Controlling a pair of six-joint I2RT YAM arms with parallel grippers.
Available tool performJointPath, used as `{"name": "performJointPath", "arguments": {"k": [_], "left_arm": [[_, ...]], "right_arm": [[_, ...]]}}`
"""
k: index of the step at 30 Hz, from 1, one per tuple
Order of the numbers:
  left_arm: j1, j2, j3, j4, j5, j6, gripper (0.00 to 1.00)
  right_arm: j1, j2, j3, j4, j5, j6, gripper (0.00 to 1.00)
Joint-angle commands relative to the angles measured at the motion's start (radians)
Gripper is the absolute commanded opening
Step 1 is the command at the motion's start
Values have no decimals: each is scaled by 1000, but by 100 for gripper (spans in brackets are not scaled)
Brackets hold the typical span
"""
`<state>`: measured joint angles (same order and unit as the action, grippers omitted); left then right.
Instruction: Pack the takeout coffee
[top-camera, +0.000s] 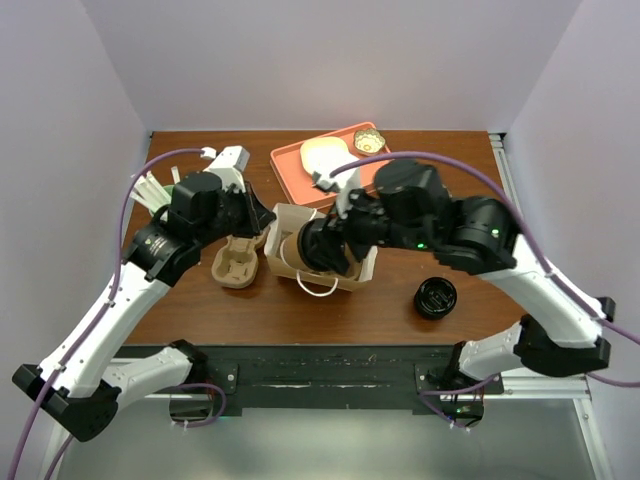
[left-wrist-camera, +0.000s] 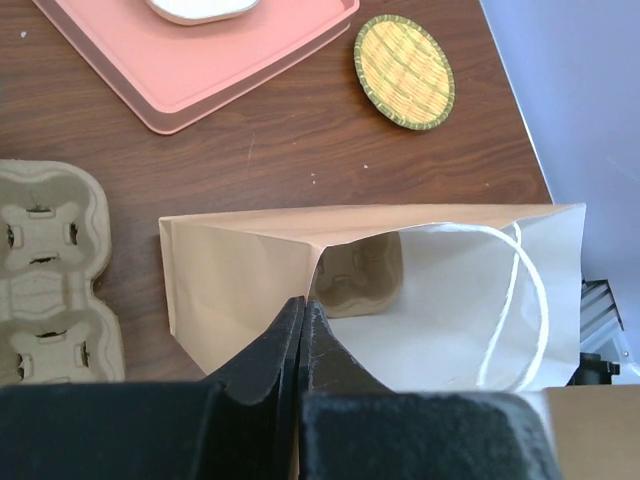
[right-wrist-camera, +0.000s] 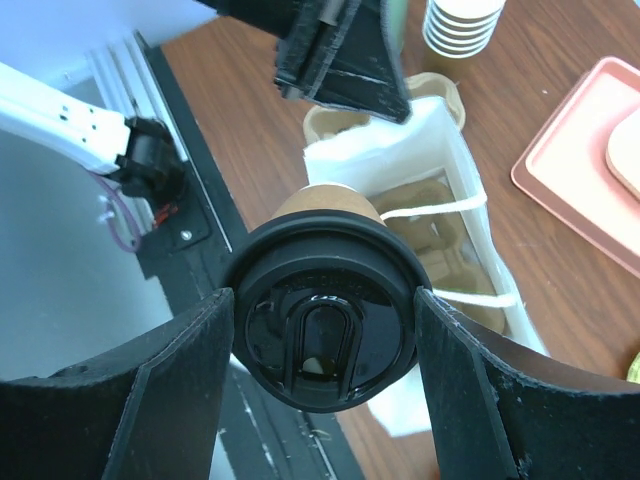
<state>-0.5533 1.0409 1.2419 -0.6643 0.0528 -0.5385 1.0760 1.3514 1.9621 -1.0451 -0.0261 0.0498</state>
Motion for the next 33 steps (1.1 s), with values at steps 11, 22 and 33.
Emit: {"name": "performJointPath", "arguments": {"k": [11, 22, 33], "left_arm": [[-5, -79, -82, 112, 7, -1, 0], [-5, -82, -73, 114, 22, 31, 0], [-4, -220, -263, 281, 122, 72, 0]], "right_arm": [[150, 166, 242, 37, 313, -104, 56], [168, 138, 103, 82, 370, -116, 56], [225, 144, -52, 53, 568, -212, 53]]}}
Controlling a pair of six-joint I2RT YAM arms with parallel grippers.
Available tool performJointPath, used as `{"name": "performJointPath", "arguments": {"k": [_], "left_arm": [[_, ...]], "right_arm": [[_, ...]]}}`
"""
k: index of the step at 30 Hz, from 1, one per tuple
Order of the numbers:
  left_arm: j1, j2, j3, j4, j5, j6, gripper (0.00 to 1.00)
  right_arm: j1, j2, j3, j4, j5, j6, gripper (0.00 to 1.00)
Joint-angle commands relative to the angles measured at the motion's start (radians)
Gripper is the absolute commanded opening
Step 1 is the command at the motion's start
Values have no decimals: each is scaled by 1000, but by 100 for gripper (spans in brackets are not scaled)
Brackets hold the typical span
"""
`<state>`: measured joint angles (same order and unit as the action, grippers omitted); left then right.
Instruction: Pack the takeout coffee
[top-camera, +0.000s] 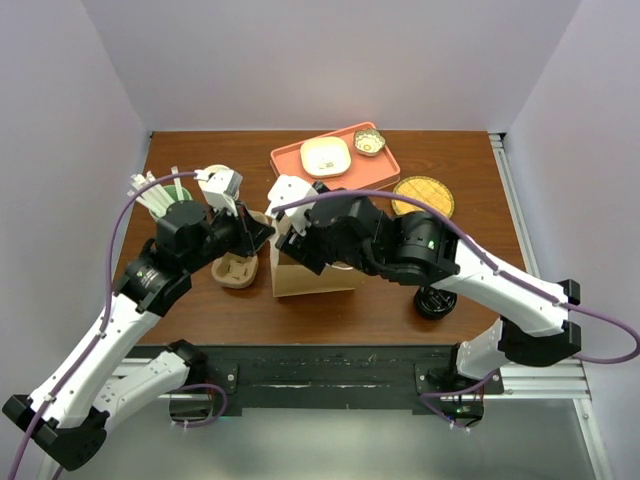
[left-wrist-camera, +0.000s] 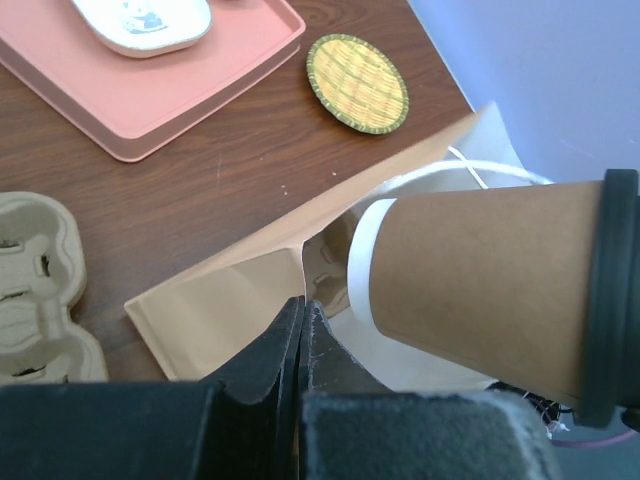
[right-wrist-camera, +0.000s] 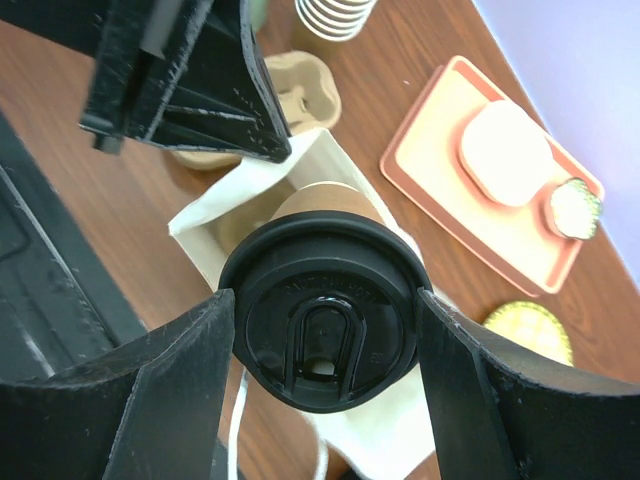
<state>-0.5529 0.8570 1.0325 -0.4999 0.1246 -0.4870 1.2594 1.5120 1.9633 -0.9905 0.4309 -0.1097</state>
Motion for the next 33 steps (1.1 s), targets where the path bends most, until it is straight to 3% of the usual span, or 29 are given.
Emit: {"name": "performJointPath", "arguments": {"k": [1, 6, 21, 30, 31, 33], "left_arm": [[-4, -41, -66, 124, 64, 18, 0], [-4, -64, -98, 138, 69, 24, 0], [-4, -47, -69, 104, 41, 85, 0], [-4, -39, -65, 93, 24, 99, 0], [-4, -35, -60, 103, 23, 91, 1], [-4, -13, -35, 101, 12, 82, 16]], "right_arm": [[61, -18, -67, -14, 133, -59, 53], [101, -24, -148, -43, 190, -94, 53], [101, 20, -149, -36, 374, -191, 54], [40, 25, -144, -52, 329, -186, 56], [25, 25, -144, -53, 309, -189, 56], [24, 8, -173, -36, 255, -193, 56]]}}
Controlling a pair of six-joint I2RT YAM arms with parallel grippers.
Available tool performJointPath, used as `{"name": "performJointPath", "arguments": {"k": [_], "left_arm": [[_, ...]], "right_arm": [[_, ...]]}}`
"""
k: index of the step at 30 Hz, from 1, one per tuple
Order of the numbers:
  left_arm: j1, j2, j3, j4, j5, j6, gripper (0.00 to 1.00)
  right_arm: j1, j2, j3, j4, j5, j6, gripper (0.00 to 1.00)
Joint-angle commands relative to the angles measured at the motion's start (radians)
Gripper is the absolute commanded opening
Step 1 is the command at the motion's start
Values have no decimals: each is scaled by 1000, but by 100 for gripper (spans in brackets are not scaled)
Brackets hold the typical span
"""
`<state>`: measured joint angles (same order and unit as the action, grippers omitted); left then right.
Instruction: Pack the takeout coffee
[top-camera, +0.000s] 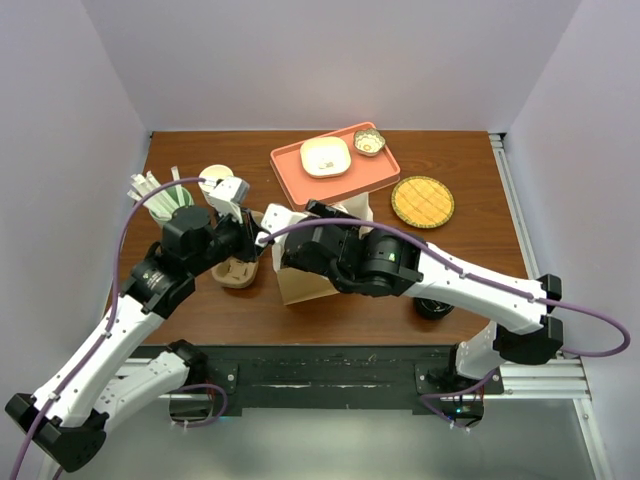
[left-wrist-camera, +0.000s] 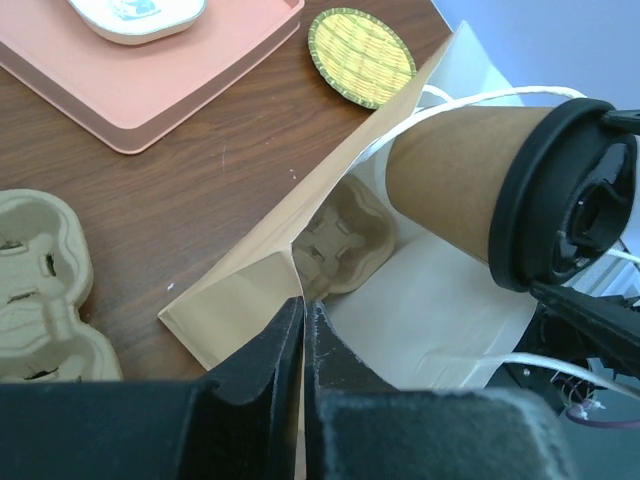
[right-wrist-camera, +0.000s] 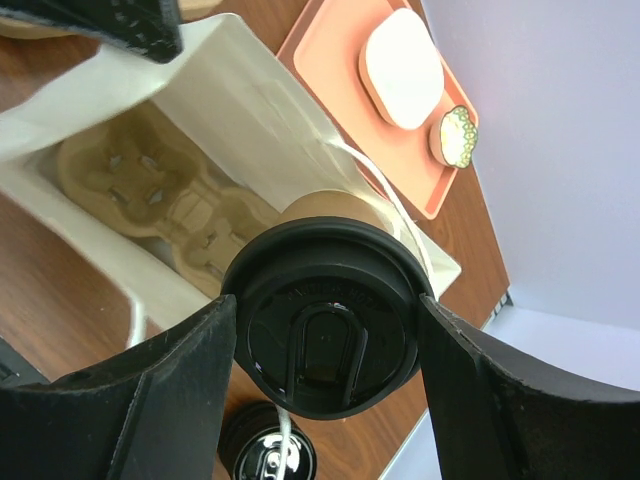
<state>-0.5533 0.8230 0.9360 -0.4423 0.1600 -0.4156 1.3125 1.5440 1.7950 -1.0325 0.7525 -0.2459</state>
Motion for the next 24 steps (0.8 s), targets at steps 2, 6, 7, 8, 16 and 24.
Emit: {"name": "performJointPath", "arguments": {"k": [2, 6, 7, 8, 16, 24], "left_arm": [[-4, 54, 99, 21, -37, 3, 24], [-5, 123, 168, -51, -60, -5, 32], [-5, 137, 184, -88, -63, 3, 32], [-4, 163, 211, -108, -79, 4, 32], [-4, 258, 308, -265, -67, 29, 34], [-4, 289, 310, -196, -51, 116, 16]], "right_arm": [[-29, -45, -41, 32, -88, -46, 55], [-30, -62, -95, 64, -119, -13, 54], [-30, -62, -95, 68, -127, -7, 54], [-29, -59, -92, 69, -130, -4, 54], [-30, -56, -92, 97, -137, 28, 53], [-27, -94, -152, 121, -171, 69, 52]]}}
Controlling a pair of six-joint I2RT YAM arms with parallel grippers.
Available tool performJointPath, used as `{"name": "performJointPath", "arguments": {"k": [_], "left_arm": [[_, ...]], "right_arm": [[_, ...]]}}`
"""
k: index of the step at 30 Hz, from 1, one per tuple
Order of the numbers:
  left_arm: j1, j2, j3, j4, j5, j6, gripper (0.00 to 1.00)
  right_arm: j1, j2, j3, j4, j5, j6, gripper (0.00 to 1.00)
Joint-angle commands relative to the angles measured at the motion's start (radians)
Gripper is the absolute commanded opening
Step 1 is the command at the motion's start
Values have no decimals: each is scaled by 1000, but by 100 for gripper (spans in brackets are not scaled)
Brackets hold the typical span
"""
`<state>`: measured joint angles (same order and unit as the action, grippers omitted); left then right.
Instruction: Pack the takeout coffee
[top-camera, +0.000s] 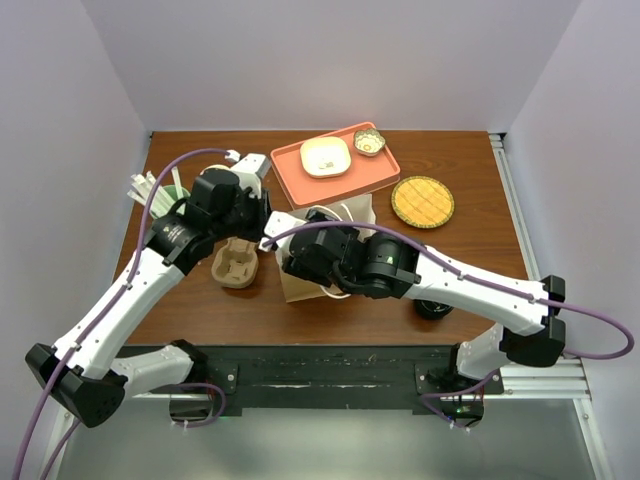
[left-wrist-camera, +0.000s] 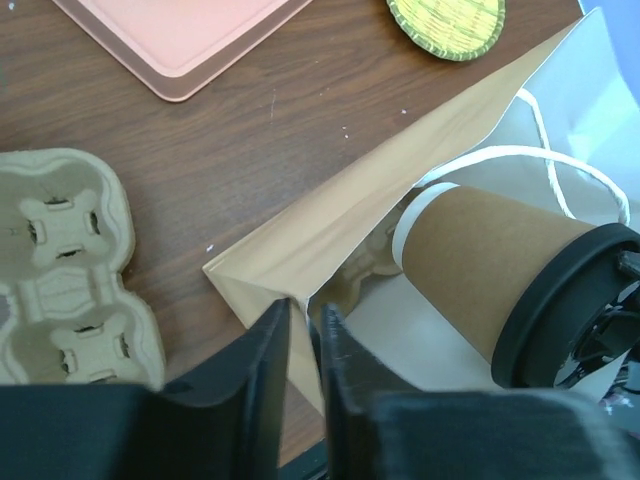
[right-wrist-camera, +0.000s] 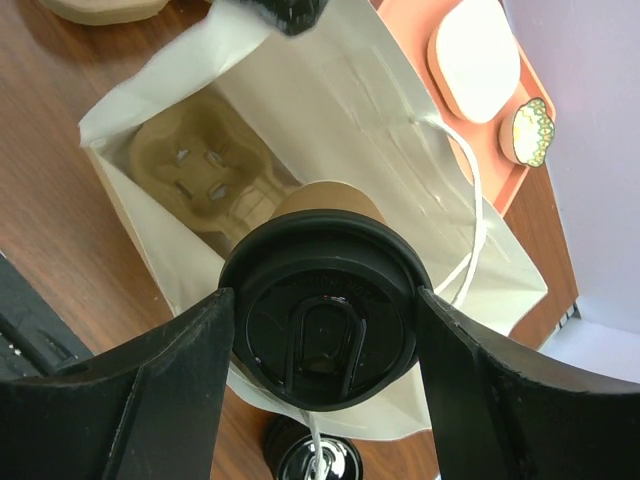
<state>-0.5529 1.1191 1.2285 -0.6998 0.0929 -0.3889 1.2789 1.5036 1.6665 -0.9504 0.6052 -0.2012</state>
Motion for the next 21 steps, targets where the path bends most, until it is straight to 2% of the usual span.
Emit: {"name": "performJointPath", "arguments": {"k": [1, 4, 11, 17, 21], "left_arm": [[-4, -10, 14, 98, 16, 103, 8], [-4, -24, -9, 169, 41, 160, 0], [-5, -169, -150, 325, 126, 225, 0], [-5, -292, -325, 451, 195, 154, 0], [-8, -331, -379, 473, 197, 149, 0]], "right_arm": [[7, -57, -27, 47, -18, 20, 52], [5, -68, -22, 52, -9, -7, 52], [4, -60, 29, 24, 7, -26, 53], [7, -172, -183, 127, -41, 3, 51], [10, -246, -315, 176, -51, -33, 50]]}}
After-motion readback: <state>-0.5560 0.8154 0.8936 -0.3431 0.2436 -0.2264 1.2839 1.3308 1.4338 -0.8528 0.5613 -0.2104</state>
